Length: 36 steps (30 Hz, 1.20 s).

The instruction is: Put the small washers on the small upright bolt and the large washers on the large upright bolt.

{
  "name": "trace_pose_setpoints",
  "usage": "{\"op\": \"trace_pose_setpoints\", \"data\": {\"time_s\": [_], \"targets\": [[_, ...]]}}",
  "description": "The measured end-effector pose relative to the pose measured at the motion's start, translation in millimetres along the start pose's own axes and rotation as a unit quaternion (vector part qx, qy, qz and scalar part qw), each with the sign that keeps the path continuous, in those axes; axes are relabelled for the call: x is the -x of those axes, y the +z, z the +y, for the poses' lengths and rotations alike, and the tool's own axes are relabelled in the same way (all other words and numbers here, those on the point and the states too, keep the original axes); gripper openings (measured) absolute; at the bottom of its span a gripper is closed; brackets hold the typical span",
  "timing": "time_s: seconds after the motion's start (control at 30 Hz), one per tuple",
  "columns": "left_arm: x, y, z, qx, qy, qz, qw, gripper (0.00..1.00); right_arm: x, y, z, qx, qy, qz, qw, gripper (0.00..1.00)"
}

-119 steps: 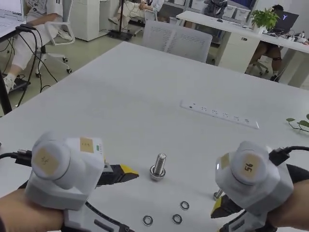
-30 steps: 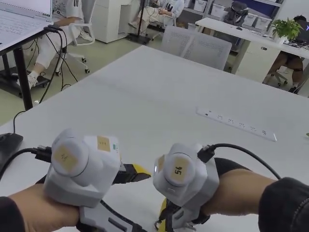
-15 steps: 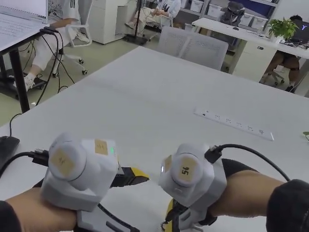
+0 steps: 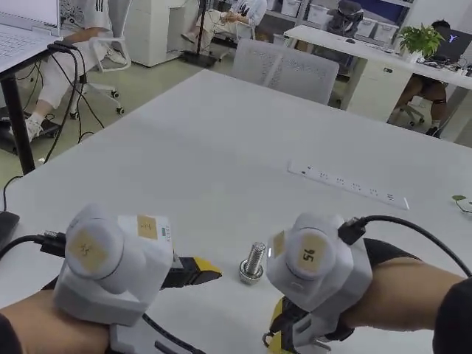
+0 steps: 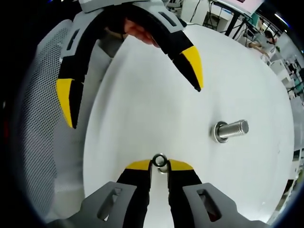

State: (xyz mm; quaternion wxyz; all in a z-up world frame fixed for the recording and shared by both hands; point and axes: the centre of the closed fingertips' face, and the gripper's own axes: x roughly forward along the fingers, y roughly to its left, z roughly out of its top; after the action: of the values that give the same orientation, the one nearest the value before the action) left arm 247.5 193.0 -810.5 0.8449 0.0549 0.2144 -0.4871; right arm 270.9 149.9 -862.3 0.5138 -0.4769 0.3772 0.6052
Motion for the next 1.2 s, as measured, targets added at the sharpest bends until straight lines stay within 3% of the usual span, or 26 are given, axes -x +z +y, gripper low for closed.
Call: {"op": "trace_pose_setpoints", "data": {"time_s": [0.6,1.2], "targets": [[-1.6,-1.8,0.7,0.0,-0.001,0.005,1.0,0.85,20.3,-35.4,-6.1,-0.049,-0.025,-0.005,0.9985,0.14],[-3.5,-5.0,-0.9,0.0,-0.004,0.013,0.9999,0.85,37.7,-70.0,-12.7,-0.096,-0.049,-0.009,0.9942,0.14]]}}
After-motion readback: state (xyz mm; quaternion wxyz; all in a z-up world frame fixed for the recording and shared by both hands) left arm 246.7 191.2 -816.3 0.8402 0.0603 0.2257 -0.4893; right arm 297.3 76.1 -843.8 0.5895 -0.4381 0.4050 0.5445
